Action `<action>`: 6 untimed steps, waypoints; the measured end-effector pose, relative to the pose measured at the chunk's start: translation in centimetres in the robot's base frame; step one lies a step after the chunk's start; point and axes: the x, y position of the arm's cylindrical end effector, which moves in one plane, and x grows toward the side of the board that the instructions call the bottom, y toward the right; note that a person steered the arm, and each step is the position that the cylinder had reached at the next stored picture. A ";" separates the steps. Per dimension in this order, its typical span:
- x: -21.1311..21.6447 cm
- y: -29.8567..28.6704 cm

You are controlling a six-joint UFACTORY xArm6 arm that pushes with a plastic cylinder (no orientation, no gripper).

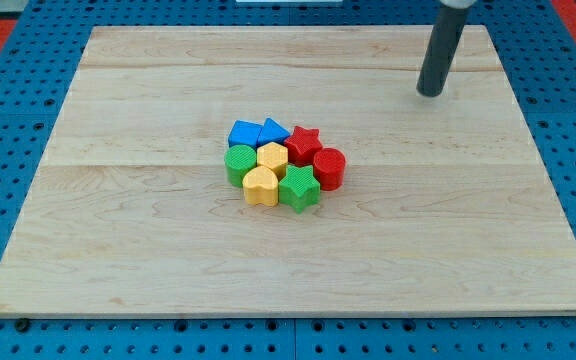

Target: Separate the red circle from group of blocks

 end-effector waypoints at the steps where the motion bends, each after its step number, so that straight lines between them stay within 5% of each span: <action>1: 7.1 -0.8; 3: 19.5 -6.2; 4: 17.4 -13.4; 6: 10.5 -15.8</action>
